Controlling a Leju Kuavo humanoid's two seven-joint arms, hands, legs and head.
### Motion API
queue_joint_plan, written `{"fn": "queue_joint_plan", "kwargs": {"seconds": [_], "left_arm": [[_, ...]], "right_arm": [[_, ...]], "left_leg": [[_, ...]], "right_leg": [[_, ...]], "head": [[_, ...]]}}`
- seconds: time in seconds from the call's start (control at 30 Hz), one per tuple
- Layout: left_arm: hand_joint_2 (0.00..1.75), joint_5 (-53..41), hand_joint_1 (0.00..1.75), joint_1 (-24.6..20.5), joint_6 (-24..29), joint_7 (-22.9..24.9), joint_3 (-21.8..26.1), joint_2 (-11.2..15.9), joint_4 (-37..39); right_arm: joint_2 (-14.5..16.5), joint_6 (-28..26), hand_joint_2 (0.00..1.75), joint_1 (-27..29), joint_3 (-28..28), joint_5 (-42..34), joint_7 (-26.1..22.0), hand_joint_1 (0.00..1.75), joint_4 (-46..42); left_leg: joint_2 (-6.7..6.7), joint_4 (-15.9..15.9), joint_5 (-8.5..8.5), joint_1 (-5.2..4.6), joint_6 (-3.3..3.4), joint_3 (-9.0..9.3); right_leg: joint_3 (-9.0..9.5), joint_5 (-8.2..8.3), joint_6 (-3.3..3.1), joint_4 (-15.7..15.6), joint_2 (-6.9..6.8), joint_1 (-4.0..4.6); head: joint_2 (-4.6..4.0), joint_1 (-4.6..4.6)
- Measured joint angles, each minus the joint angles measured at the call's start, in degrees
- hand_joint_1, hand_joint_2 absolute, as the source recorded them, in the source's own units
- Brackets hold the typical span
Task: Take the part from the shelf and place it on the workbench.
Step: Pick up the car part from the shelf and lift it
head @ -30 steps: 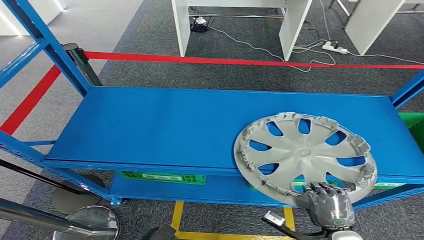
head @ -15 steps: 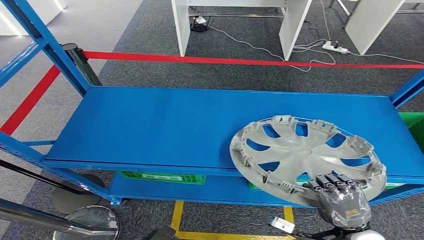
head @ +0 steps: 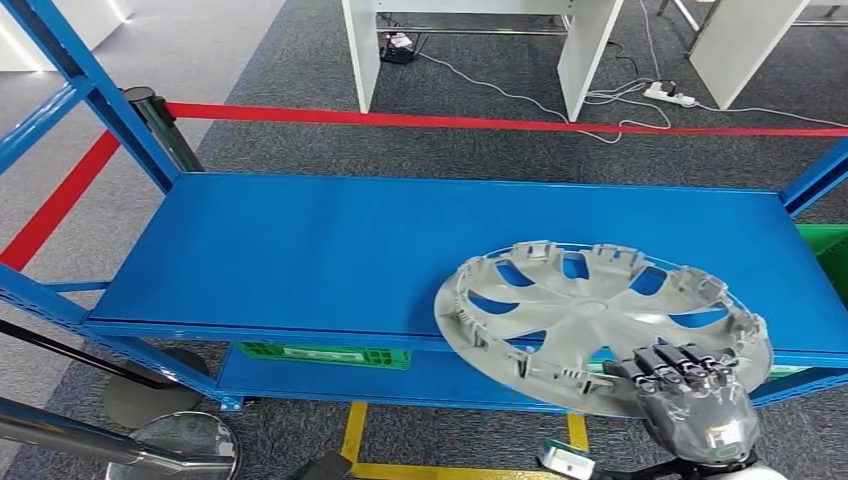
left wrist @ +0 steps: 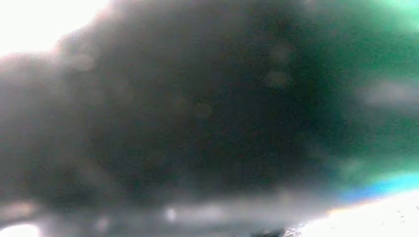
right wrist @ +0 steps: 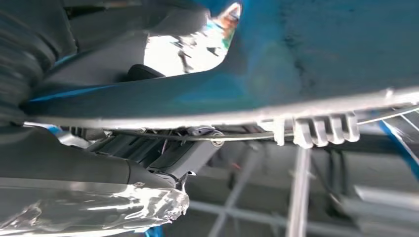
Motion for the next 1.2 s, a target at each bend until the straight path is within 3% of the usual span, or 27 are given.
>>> {"fn": "queue_joint_plan", "kwargs": {"seconds": [0.1,0.2,0.4,0.67,1.2], "left_arm": [[0.00,-0.2,0.00,0.2,0.1,0.9,-0.1,0.0,0.0],[0.00,-0.6,0.00,0.4,0.7,1.1,-0.2,0.0,0.0],[0.00,-1.2,0.00,0.9,1.3,2.0,-0.3,0.2,0.0],[0.00,-1.2,0.00,1.3,1.8,2.5,-0.3,0.6,0.0],[0.00,-1.9,0.00,1.3,-0.5,3.3,-0.4,0.7,0.0]], "right_arm": [[5.7,0.0,1.75,0.5,-1.3,0.0,-6.9,1.75,-5.8],[10.0,0.0,1.75,0.4,-1.9,0.0,-10.1,1.75,-10.8],[14.5,0.0,1.75,-0.1,-2.1,0.0,-12.9,1.75,-16.7],[16.6,0.0,1.75,-1.2,-2.1,0.0,-13.9,1.75,-20.3],[16.8,0.0,1.75,-2.2,-2.1,0.0,-10.6,1.75,-20.4]], "left_leg": [[0.00,0.0,0.00,0.02,0.00,-0.01],[0.00,-0.1,0.00,0.07,-0.01,-0.01],[0.00,-0.1,-0.01,0.06,-0.01,-0.04],[0.00,-0.1,0.00,0.04,-0.01,-0.02],[0.00,-0.1,0.00,0.05,-0.01,-0.03]], "right_leg": [[-0.03,-0.03,-0.03,0.0,-0.02,0.02],[-0.02,-0.05,-0.06,0.0,-0.03,0.06],[-0.01,-0.05,-0.06,0.0,0.00,0.05],[-0.01,-0.04,-0.05,0.0,-0.02,0.03],[-0.01,-0.04,-0.06,0.0,-0.03,0.04]], "head": [[0.00,-0.01],[0.00,0.00],[0.00,0.02],[0.00,0.02],[0.00,0.02]]}}
